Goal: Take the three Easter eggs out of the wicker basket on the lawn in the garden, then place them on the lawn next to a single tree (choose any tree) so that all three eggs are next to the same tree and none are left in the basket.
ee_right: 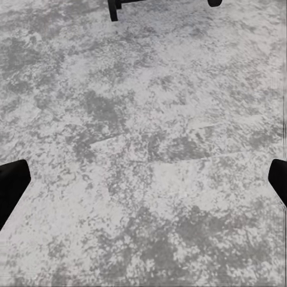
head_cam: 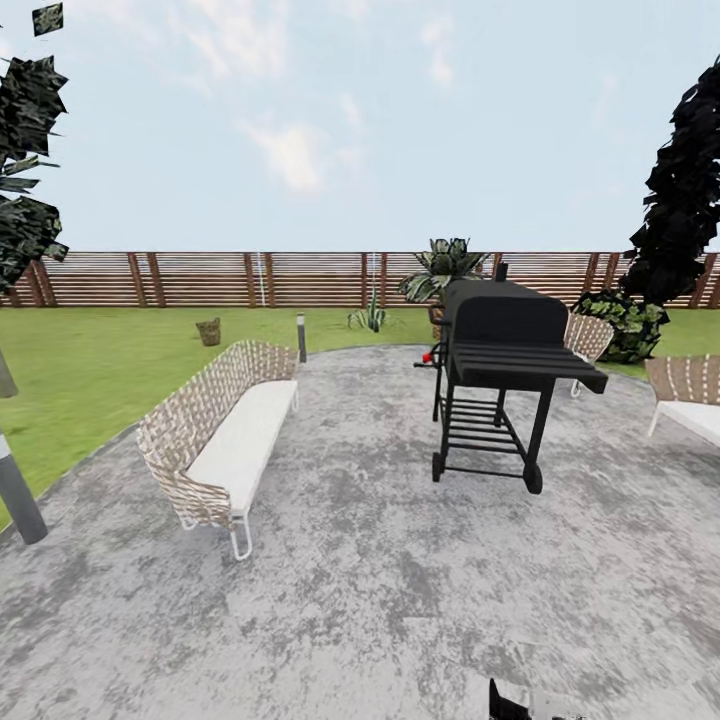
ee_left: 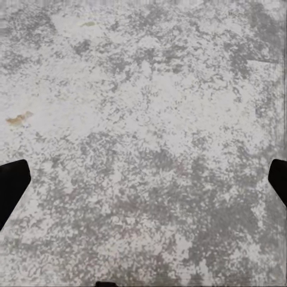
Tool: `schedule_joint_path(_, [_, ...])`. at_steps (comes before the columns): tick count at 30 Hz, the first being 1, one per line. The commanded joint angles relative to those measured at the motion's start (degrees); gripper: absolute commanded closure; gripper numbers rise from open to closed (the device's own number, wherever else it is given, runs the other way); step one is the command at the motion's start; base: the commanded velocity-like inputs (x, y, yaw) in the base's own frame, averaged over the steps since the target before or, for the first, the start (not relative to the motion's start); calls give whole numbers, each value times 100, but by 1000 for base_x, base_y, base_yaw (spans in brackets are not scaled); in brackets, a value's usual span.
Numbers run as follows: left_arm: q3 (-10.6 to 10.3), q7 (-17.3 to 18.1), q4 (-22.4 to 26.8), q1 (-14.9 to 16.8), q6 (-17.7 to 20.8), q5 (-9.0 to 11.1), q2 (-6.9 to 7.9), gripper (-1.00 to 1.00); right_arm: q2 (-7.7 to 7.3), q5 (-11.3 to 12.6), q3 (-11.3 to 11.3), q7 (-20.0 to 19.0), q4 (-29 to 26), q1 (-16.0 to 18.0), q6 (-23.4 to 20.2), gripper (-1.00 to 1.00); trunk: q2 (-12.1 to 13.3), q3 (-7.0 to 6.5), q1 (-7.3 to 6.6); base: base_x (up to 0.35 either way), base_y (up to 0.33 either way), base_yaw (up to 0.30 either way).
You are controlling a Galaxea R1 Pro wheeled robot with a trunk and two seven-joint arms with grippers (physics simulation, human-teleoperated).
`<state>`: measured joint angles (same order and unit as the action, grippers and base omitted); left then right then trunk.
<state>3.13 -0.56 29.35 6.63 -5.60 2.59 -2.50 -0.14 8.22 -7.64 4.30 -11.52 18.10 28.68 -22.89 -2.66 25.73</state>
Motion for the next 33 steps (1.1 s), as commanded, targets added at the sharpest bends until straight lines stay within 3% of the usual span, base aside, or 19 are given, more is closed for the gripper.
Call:
schedule_joint_path(1, [24,2,3,9,20,83,2,-100,-1,58,18,29,15,31,-24,-100,-3,2,5,301,-180,0])
schedule_joint_path(5, [36,5,-163,17,32,186,29,-100,3,49,28,70,51,70,-78,-100,-3,2,5,301,-180,0])
schedule_joint_path(10, [48,11,-252,21,-453,214,31,-100,4,46,11,86,174,79,-68,-100,-3,2,5,312,-94,0])
schedule_joint_path(14, [47,12,-372,22,-591,215,31,-100,11,51,14,88,340,80,58,-100,-3,2,5,325,-11,0])
schedule_joint_path(19, [34,18,-523,18,-643,215,20,-100,15,86,-7,96,390,80,349,-100,-3,2,5,307,-1,96])
schedule_joint_path(26, [31,29,-534,22,-662,216,11,-100,-12,55,4,90,396,80,393,-100,-3,2,5,85,0,106])
schedule_joint_path(33, [22,22,-535,22,-654,215,-3,-100,-27,47,8,89,396,80,398,-100,-3,2,5,293,0,4])
